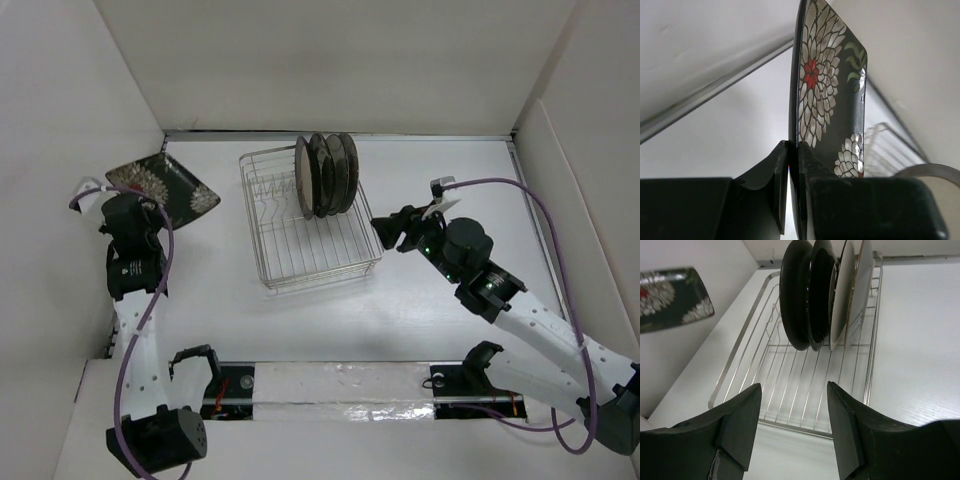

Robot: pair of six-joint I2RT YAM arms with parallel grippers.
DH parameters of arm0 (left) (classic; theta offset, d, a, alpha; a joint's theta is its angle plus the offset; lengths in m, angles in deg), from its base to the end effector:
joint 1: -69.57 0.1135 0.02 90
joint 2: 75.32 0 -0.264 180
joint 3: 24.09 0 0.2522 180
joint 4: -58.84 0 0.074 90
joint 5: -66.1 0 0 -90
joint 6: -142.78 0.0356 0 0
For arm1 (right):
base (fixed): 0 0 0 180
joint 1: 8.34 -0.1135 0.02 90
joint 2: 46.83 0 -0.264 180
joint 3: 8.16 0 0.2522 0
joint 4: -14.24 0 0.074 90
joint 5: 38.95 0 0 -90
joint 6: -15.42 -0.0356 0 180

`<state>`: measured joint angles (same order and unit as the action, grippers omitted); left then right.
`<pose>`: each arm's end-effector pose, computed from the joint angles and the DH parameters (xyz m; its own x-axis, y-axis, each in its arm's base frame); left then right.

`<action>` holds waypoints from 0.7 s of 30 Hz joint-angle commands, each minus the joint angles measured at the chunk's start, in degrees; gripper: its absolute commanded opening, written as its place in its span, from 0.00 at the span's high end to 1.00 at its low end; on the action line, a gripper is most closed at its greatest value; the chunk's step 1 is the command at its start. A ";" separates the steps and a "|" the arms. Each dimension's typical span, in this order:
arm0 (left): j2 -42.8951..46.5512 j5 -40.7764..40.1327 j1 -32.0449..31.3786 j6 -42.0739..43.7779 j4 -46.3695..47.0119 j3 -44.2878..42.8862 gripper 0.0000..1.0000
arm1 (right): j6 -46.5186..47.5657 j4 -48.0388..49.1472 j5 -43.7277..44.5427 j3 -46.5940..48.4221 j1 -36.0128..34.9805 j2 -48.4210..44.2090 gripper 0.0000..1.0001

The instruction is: Load the plates into the dish rack

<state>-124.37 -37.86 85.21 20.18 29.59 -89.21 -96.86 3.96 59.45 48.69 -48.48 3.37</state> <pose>0.1855 0.0608 0.3580 0.0778 -0.5212 -0.8499 -0.5293 0.7008 -0.4782 0.1643 0.1317 0.3386 -0.2443 0.2846 -0.9270 -0.4686 0.8023 0.3698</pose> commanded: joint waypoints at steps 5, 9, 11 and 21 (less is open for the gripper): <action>0.72 7.00 -7.89 0.34 13.99 -12.89 1.00 | -0.13 5.64 -11.09 6.21 0.33 4.02 0.25; 2.03 13.42 -9.40 -1.23 15.05 -12.02 1.00 | -0.04 8.64 -19.99 9.90 0.33 8.41 0.14; 2.56 18.51 -9.92 -2.38 15.57 -11.31 1.00 | -0.04 10.91 -23.33 12.19 0.33 10.27 0.11; 5.29 34.86 -11.51 -9.14 23.65 -6.57 1.00 | -0.39 13.39 -29.94 21.06 2.00 21.34 0.01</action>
<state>-122.60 -10.91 73.99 17.38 36.35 -95.09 -96.97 13.41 33.40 66.18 -46.92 23.26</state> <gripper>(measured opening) 0.063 0.993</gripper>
